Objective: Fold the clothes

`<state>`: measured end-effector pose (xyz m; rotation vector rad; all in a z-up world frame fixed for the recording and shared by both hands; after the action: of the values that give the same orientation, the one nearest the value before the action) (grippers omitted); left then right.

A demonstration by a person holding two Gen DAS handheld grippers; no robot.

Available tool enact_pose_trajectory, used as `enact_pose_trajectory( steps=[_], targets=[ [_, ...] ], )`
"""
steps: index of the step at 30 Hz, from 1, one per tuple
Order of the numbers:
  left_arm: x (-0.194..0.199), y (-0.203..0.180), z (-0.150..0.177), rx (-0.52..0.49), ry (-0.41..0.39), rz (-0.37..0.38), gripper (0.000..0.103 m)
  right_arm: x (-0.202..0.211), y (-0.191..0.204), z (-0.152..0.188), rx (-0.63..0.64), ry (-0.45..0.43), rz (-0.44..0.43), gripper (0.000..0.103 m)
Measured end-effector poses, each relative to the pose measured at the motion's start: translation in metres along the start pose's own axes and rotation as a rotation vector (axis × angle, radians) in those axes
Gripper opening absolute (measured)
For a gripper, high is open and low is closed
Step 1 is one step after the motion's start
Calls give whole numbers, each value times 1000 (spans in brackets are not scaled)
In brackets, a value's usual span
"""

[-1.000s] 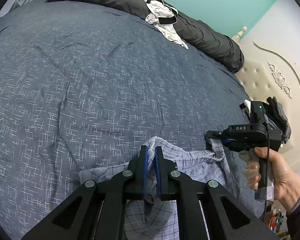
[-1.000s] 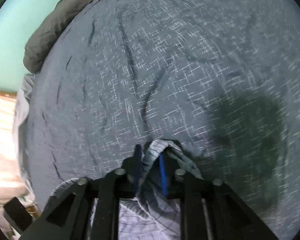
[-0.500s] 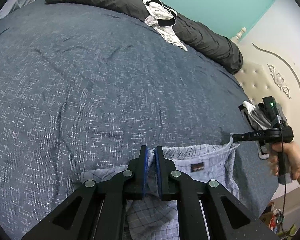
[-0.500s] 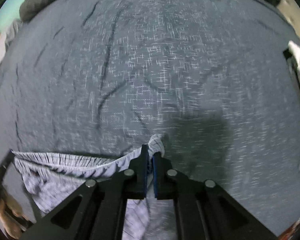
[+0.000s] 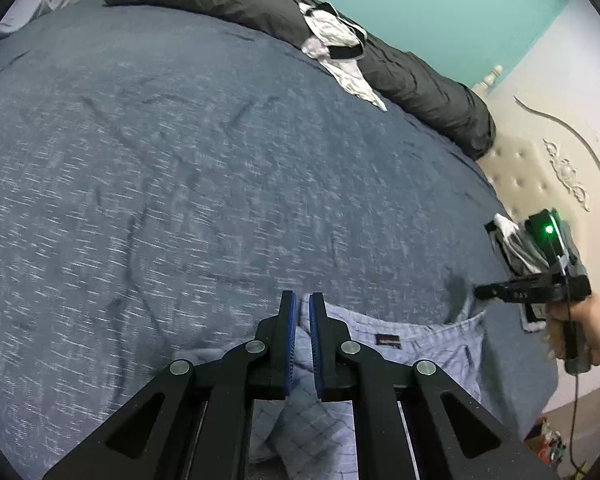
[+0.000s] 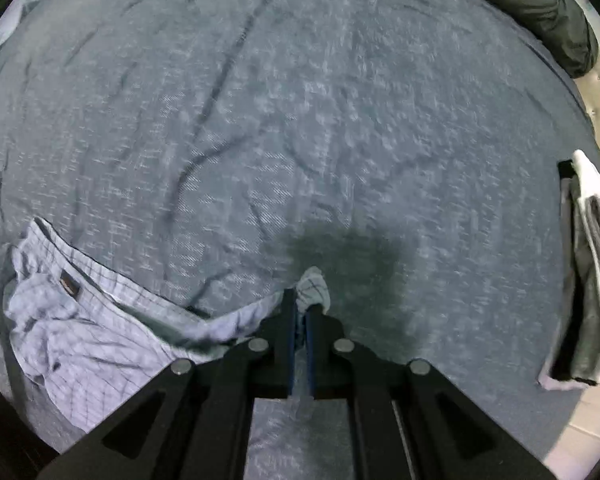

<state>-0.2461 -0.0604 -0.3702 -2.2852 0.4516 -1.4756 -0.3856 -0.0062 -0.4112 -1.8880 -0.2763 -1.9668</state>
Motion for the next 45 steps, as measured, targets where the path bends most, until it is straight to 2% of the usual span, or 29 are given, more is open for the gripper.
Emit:
enact_pose_trajectory(
  steps=[3,8,10,13,16,17,20,22,23,25,32,37,40,43,45],
  targets=[
    [-15,-7,2,-24,41,1,7,-1,9,-5,26,-3,6,3],
    [-38,-6,-7,-32,94,-25,10,-3,13,-12,-5,-16,-5,3],
    [-47,-7,-11,-27,119,-11,10,-7,10,-14,-14,-11,-19,3],
    [-63,-8,-10,-67,163,-44,11,-10,9,-18,-32,-12,-56,3],
    [-75,-4,-10,-42,190,-32,11,-10,14,-25,-28,-17,-76,3],
    [-78,-3,-10,-34,195,-30,11,-10,12,-25,-25,-20,-82,3],
    [-82,-7,-11,-46,198,-23,10,-11,-30,1,-31,-38,-107,3],
    [-83,-10,-12,-52,193,-19,9,-12,-22,-2,-23,-39,-107,3],
    [-82,-11,-12,-53,189,-17,1,-12,-18,-4,-18,-40,-107,3],
    [-80,-13,-13,-55,172,-17,0,-13,-16,-7,-9,-36,-103,3],
    [-33,-16,-30,-71,21,-42,0,-15,-6,-19,42,4,-80,3],
    [-13,-8,-37,-41,-47,-26,0,-24,18,-23,133,61,-60,4],
    [-5,-5,-37,-41,-73,-32,0,-27,59,-35,151,85,-57,4],
    [3,3,-36,-47,-91,-61,0,-35,22,-20,135,118,-11,4],
    [6,8,-36,-30,-89,-49,0,-37,9,-13,123,114,9,4]
  ],
)
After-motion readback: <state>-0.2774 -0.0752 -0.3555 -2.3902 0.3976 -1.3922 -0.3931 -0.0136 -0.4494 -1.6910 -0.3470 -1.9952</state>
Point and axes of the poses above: each gripper's, at about its wrist camera, not at the fingertips, and x roughly against the way its jaws point, y to its left, z to its underside, the point moved 9 cm from there along -x, roughly the way its jaws point, and after that the axes turned 10 degrees about y, right-handed, at the moved point
